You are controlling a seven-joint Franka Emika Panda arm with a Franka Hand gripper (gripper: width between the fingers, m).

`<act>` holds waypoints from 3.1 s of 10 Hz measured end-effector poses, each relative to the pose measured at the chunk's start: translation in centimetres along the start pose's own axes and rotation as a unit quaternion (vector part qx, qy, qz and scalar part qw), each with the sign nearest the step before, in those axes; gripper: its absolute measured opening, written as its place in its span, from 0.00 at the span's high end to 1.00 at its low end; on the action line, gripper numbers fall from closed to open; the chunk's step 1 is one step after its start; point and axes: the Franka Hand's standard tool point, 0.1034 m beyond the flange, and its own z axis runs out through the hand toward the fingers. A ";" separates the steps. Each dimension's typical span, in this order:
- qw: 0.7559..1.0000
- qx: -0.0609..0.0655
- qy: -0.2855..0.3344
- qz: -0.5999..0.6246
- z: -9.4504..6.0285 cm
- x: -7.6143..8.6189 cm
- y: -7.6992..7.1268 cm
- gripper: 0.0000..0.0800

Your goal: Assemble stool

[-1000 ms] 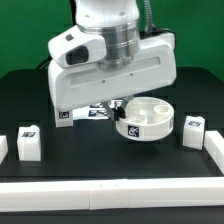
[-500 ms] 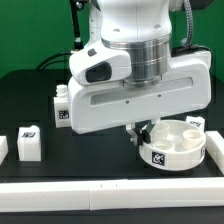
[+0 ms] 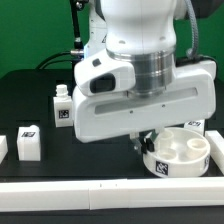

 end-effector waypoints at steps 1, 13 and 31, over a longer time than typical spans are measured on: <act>1.000 0.000 0.004 0.009 0.4 0.9 -0.1 0.97; 0.997 -0.003 -0.005 0.074 -2.5 -0.4 -2.3 0.25; 0.978 -0.016 -0.023 0.206 4.1 -10.2 -12.0 0.30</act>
Offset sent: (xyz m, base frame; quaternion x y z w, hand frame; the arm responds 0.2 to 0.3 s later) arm 0.0197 0.0231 -0.0069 -0.0082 0.0348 0.0331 0.9988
